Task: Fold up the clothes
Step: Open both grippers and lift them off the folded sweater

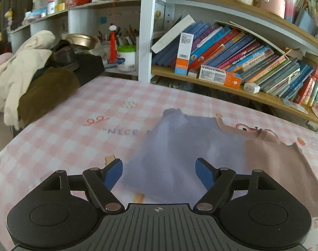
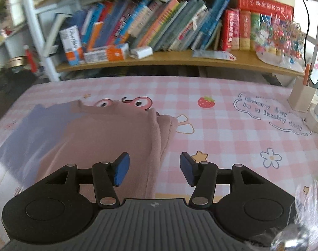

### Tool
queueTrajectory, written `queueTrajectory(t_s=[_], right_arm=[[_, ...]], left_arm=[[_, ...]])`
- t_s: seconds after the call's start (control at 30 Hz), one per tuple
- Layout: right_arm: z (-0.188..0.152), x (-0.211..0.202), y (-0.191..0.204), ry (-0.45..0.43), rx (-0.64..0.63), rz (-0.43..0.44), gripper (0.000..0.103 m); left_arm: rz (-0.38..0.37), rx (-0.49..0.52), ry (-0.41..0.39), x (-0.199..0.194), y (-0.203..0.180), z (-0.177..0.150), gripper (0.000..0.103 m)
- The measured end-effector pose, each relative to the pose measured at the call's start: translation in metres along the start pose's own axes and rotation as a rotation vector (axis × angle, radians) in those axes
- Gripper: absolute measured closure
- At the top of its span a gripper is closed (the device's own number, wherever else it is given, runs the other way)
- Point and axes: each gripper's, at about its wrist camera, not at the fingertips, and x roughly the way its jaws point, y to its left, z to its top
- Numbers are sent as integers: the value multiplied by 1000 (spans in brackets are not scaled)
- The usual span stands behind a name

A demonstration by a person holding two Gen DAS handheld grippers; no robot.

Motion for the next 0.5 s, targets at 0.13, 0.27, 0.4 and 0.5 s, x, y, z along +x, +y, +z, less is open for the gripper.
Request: queueTrajectory(t_s=[0.13, 0.27, 0.4, 0.5], right_arm=[[-21, -26, 7, -44, -103, 16, 40], [-36, -42, 6, -65, -140, 66, 38], [-41, -48, -5, -64, -134, 81, 38], [-43, -50, -18, -65, -106, 69, 38]], left_arm=[[19, -10, 15, -17, -20, -17, 19], [24, 1, 33, -26, -40, -28, 19], [24, 12, 36, -32, -55, -33, 19], [27, 5, 43, -32, -61, -36, 19]])
